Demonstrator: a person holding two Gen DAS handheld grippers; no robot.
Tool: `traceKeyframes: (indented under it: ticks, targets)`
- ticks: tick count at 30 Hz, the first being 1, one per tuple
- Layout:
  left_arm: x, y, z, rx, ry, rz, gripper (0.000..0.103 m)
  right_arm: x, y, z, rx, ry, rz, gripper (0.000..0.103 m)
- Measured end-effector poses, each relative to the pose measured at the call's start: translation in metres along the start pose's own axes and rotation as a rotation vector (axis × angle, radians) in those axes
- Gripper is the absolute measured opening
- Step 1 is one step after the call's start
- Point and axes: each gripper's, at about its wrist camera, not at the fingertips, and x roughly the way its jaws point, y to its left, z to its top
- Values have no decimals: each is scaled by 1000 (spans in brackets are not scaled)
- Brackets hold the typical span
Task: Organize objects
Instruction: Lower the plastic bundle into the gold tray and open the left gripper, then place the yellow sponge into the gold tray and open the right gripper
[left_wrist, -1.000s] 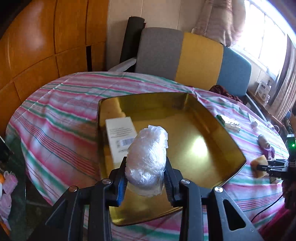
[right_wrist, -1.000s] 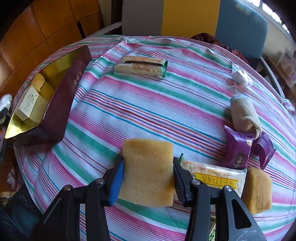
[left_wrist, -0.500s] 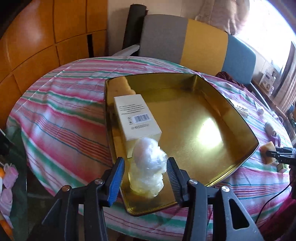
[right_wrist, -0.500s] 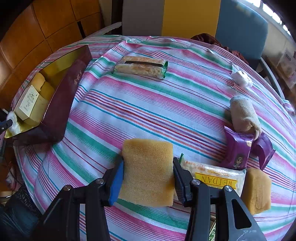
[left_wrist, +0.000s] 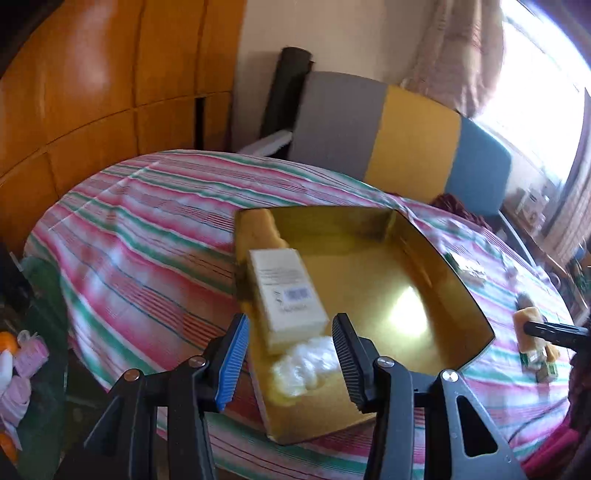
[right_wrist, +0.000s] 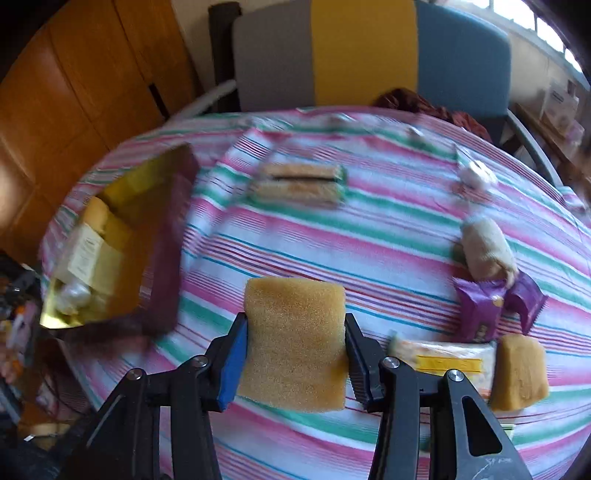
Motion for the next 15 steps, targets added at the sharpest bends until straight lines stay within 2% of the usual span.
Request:
traceKeyframes:
  ticks: [4,7,9,12,15]
  targets:
    - [-3,17,0,-49,-2,31,47,-12,67,18,-90,-53,91,49]
    - [-6,26,0,-71,-12,43,47,-9,117,29,-157,-54,153,50]
    - [-9,30,-1,-80,-17,45,47,-1,144,36,-189,-34,186,50]
    - [-10,35,-2,-88,-23,44,47,19,183,41,-246,3,191,50]
    - [-10,36,-4,-95,-17,35,47,49,211,41,-268,78,190,51]
